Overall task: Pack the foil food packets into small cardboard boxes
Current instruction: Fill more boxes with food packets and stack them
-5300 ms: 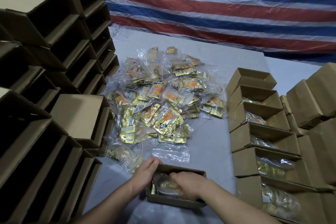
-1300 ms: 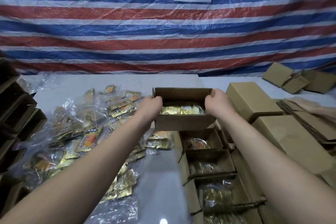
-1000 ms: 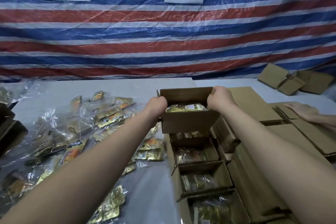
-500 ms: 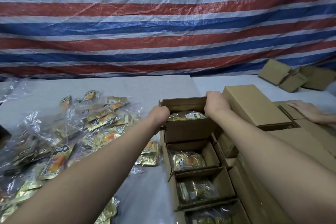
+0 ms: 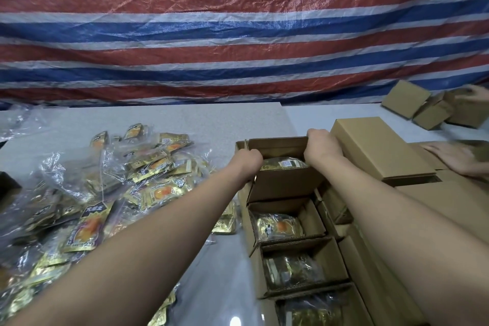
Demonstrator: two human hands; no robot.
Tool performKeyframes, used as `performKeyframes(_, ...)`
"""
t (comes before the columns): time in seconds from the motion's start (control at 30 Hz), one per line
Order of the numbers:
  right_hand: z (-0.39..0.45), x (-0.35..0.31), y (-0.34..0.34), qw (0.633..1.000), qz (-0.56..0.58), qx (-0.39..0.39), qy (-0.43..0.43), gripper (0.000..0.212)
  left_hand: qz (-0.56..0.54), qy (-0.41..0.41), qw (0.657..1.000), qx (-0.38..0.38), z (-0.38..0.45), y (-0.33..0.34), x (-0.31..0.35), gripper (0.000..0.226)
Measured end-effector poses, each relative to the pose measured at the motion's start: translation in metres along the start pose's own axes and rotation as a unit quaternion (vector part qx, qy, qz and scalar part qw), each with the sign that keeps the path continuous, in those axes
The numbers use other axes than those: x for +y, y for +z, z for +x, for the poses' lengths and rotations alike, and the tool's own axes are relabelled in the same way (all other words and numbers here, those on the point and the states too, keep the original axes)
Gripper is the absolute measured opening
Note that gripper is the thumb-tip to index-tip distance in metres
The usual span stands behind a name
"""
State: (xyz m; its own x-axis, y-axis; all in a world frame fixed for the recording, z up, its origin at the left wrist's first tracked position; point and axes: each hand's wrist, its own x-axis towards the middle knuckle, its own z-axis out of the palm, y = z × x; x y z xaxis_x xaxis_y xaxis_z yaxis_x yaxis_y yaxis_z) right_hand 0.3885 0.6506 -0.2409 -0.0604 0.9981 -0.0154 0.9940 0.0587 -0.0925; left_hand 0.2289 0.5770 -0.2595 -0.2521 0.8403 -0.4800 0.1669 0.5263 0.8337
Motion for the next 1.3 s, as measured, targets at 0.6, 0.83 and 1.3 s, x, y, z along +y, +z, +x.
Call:
performKeyframes(0.6, -0.012, -0.005, -0.014, 1.0, 0.025, 0.008, 0.008, 0.044, -0.001, 0.021, 0.999, -0.031, -0.03, -0.032, -0.004, 0.07)
performKeyframes(0.83, -0.037, -0.038, -0.037, 0.99, 0.095, 0.087, -0.056, 0.045, 0.034, 0.055, 0.998, 0.021, -0.064, -0.081, -0.017, 0.06)
performKeyframes(1.3, -0.158, -0.173, -0.026, 0.942, 0.265, 0.067, -0.196, 0.034, -0.043, 0.101, 0.985, 0.13, -0.16, -0.219, -0.092, 0.023)
